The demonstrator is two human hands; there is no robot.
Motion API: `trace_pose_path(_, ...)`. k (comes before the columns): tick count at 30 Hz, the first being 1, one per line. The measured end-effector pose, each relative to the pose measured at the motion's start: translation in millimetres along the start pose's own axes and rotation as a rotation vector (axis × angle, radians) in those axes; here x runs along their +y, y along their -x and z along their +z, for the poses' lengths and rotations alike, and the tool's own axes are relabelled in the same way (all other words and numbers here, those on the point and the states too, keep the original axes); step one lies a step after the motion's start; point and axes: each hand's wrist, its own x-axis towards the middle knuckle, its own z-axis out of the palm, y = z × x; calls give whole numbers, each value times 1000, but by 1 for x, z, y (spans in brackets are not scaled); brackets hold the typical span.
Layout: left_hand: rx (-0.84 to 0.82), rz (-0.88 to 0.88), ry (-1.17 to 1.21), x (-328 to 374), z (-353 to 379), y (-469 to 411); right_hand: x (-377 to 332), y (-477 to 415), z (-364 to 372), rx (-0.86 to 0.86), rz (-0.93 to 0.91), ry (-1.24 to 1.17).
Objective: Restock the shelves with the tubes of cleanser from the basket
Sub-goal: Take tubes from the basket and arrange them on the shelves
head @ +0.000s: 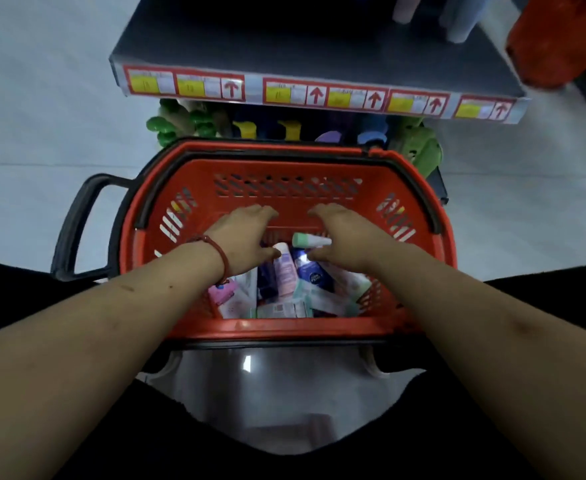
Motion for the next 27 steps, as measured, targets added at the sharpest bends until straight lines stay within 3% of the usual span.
trace_pose_path(8,-157,-71,67,-26,47,-27,61,-27,49,-93,229,-78)
trace_pose_path(14,-186,-76,153,-20,78,-74,99,-45,72,-199,387,-107)
trace_pose_path(22,-226,-307,271,1,111,-145,123,-76,103,-172,414,-219)
trace_pose_path(27,-78,-389,252,7,136,-156,123,-85,128,-118,448,-233)
